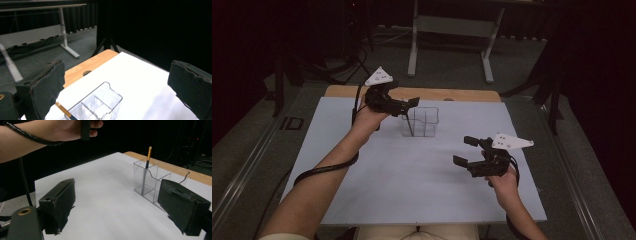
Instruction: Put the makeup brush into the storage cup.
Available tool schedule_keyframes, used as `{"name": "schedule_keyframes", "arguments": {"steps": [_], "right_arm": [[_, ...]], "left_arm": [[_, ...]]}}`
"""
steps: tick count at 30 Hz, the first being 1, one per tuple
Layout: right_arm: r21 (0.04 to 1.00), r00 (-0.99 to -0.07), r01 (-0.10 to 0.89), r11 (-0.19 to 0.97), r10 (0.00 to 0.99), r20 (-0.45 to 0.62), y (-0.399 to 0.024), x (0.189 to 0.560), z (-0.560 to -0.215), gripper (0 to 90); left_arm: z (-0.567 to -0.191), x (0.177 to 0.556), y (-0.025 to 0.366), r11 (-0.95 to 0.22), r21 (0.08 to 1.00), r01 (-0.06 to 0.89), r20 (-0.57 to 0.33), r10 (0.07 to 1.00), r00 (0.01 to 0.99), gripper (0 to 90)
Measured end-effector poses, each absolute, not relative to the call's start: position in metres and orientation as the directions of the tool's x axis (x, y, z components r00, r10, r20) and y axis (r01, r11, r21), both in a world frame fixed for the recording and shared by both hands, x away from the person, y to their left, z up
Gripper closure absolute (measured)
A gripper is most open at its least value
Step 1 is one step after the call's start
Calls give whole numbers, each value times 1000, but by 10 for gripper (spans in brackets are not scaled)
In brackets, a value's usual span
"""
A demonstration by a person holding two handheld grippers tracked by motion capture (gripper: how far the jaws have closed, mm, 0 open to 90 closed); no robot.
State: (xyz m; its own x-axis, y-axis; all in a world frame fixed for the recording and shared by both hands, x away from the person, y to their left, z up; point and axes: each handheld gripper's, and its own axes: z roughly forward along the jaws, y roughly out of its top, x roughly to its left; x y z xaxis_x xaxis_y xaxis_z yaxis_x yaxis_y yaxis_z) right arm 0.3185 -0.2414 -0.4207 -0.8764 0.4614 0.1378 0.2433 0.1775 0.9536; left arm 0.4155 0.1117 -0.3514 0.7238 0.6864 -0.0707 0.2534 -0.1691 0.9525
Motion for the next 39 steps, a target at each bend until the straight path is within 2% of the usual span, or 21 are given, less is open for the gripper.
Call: {"name": "schedule_keyframes", "arguments": {"steps": [12, 39], "right_arm": [[951, -875, 250, 180, 463, 142, -240, 319, -423, 147], [951, -875, 246, 187, 466, 134, -239, 319, -423, 147]], "left_arm": [[-344, 390, 125, -127, 950, 286, -121, 693, 710, 22], [-357, 331, 154, -152, 958, 242, -89, 646, 758, 23]]}}
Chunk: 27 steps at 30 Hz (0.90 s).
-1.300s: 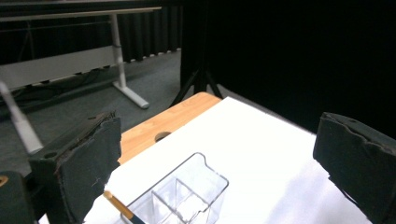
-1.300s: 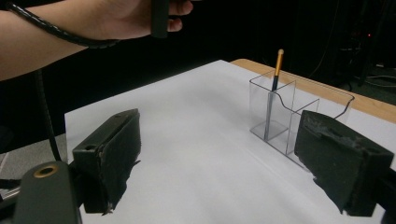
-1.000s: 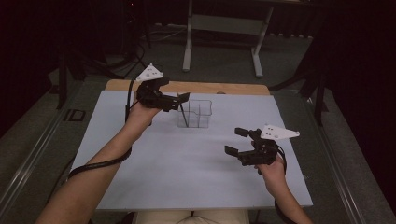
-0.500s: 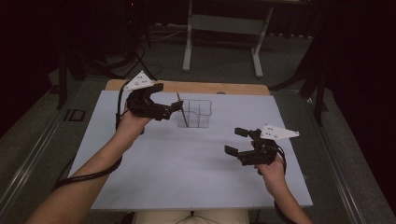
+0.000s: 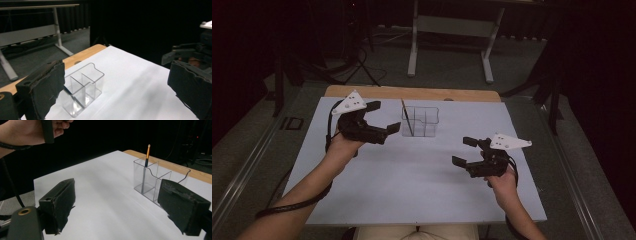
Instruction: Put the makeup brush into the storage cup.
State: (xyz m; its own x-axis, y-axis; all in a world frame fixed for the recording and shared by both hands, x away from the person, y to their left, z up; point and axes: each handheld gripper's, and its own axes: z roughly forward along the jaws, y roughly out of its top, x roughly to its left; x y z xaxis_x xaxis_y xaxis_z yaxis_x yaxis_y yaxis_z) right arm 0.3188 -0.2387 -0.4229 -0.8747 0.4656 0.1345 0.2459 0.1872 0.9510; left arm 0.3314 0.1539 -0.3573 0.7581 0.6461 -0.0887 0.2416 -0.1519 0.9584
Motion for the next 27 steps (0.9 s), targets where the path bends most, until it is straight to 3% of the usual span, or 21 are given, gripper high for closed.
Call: {"name": "schedule_keyframes", "arguments": {"steps": [27], "right_arm": [[948, -878, 239, 208, 463, 120, -237, 318, -426, 147]], "left_arm": [[-398, 285, 152, -154, 966, 206, -83, 570, 818, 23]]}}
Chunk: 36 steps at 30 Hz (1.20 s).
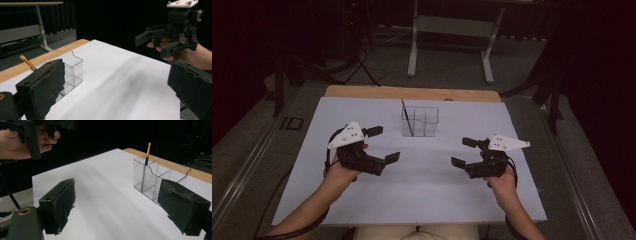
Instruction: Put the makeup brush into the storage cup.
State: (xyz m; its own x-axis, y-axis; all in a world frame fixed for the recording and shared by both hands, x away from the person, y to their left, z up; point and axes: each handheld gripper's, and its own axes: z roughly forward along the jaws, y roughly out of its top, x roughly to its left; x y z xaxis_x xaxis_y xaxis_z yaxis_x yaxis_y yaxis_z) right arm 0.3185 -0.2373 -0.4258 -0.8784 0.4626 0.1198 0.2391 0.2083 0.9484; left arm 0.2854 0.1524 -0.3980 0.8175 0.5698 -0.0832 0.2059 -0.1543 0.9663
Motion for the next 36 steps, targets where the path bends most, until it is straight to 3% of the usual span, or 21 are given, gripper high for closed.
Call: {"name": "schedule_keyframes", "arguments": {"steps": [27, 36], "right_arm": [[943, -877, 248, 221, 466, 121, -236, 320, -431, 147], [941, -877, 241, 237, 469, 107, -236, 320, -433, 148]], "left_arm": [[-455, 272, 164, -164, 957, 240, -103, 582, 807, 23], [-467, 272, 161, -207, 952, 227, -72, 569, 819, 23]]}}
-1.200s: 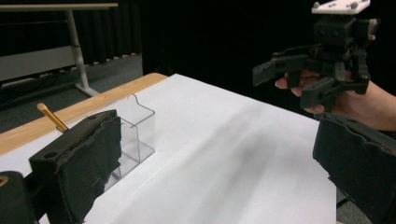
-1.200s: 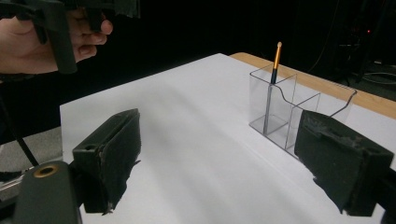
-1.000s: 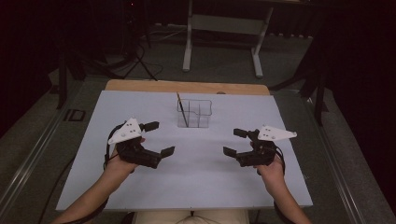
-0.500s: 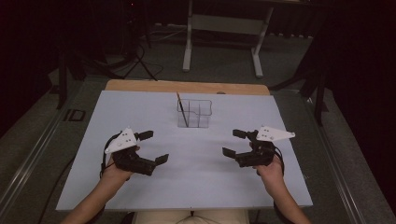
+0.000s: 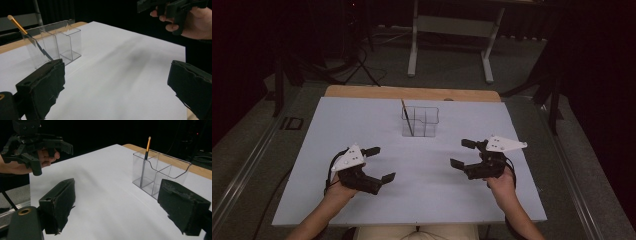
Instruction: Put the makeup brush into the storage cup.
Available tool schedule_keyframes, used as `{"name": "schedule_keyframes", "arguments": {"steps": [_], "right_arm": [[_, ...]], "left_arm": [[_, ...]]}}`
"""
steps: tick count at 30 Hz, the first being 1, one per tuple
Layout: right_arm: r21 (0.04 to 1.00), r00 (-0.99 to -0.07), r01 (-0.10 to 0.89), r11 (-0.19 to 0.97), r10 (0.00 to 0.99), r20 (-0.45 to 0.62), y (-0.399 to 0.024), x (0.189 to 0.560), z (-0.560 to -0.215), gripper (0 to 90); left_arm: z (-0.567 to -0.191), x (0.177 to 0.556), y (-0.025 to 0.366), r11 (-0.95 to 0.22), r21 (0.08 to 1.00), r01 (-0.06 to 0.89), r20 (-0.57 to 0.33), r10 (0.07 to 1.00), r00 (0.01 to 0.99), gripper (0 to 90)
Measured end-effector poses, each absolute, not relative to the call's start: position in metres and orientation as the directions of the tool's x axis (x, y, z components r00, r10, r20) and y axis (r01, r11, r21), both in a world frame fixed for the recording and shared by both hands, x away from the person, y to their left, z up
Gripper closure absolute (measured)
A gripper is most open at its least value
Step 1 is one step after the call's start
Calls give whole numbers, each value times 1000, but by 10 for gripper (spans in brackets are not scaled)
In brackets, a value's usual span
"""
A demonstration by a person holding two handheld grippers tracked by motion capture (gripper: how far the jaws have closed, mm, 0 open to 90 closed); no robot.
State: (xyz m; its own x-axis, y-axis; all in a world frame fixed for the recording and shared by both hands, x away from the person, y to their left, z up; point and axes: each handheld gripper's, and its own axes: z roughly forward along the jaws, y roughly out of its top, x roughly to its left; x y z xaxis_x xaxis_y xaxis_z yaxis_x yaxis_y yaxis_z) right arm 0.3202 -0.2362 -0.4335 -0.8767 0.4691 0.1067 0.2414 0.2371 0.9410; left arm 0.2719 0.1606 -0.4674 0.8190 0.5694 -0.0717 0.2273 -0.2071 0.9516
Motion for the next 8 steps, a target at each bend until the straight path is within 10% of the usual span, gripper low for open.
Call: {"name": "schedule_keyframes", "arguments": {"steps": [8], "right_arm": [[938, -875, 240, 251, 475, 97, -237, 321, -438, 149]], "left_arm": [[-478, 272, 163, -193, 955, 223, -68, 592, 803, 23]]}}
